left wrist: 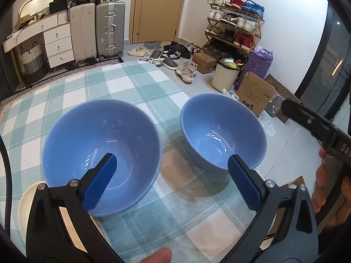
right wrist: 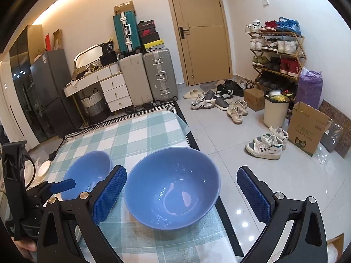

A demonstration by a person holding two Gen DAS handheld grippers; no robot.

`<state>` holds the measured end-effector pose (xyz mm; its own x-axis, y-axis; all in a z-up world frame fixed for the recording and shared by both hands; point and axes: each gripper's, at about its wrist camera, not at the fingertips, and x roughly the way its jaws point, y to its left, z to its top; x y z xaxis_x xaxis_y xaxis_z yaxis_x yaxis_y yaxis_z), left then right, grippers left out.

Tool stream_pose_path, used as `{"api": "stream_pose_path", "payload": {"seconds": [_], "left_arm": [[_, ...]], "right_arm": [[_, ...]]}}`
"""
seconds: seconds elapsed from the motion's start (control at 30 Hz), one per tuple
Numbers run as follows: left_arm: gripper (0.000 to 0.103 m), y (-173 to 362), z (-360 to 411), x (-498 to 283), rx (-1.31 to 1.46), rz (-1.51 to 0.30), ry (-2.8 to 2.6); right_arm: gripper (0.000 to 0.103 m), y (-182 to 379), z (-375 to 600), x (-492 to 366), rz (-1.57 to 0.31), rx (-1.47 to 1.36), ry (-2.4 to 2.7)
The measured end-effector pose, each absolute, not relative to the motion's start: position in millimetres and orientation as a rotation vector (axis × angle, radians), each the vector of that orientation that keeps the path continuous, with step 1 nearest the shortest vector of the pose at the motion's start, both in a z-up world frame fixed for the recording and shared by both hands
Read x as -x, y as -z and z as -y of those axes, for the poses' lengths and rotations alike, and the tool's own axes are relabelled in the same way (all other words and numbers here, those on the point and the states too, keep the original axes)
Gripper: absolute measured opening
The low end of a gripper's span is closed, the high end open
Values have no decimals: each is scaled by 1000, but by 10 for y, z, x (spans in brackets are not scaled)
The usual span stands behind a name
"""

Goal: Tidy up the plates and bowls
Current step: 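Move both tools toward the rim of another light-blue bowl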

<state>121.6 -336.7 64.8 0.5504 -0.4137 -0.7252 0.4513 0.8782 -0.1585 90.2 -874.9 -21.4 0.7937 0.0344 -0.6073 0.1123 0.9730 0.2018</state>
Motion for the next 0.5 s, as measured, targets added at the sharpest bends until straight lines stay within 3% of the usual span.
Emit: {"api": "stream_pose_path", "payload": {"seconds": [0.2,0.33,0.47,0.5], "left_arm": [[92,-636,3596,-1253,-68,-838,558],[67,-621,3763,-1278,-105,-843,595],[53,-573,3894,-1316,-123,-859,615],[51,-569,3924,-1318,-123,-864,619]], "right_arm": [[102,371,8858,-992,-696,-239,48],[102,438,8880,-1029,-706,-248,43],[99,498,8920,-1056,-715,-260,38],[92,519,8919,-1073,-720,-261,35]]}}
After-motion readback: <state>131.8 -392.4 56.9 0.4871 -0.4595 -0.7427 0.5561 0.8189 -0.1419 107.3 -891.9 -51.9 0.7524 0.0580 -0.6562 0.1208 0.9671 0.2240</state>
